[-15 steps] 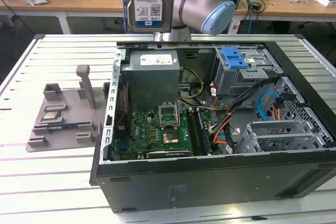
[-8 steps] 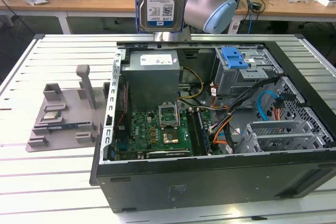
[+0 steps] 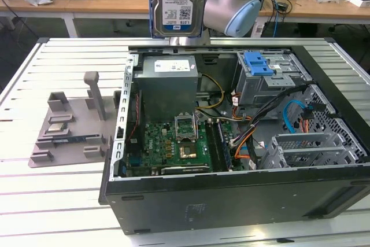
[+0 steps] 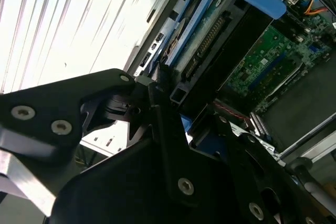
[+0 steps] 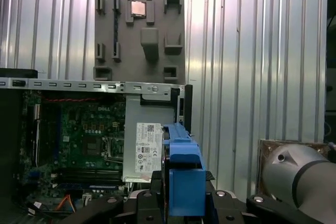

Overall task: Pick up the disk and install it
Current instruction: 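Pick up the disk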

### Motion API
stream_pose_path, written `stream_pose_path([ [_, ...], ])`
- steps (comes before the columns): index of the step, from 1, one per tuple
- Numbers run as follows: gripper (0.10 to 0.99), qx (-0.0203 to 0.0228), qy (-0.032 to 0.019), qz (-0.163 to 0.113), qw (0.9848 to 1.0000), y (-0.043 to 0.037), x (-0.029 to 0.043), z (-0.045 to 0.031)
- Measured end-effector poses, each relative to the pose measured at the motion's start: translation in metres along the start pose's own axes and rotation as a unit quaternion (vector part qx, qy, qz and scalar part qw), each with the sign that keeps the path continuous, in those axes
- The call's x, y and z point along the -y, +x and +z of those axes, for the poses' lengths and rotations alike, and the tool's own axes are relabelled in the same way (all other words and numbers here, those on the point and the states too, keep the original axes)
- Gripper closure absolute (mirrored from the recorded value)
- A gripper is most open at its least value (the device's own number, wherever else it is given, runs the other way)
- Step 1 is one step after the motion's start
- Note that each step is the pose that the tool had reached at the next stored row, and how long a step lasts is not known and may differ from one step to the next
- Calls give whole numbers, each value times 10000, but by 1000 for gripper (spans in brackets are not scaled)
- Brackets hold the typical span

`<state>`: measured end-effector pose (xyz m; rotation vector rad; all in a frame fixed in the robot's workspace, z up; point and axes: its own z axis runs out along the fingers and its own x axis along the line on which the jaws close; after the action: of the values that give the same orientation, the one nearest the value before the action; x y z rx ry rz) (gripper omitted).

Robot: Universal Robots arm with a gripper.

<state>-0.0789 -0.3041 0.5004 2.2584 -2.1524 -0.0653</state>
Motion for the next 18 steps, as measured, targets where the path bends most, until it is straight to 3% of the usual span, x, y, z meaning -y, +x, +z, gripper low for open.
stream_pose_path([
  [5,718,0,0,0,10000,192,-5,2],
  [8,718,0,0,0,10000,365,-13,3],
  [18,718,0,0,1,10000,617,-25,3],
])
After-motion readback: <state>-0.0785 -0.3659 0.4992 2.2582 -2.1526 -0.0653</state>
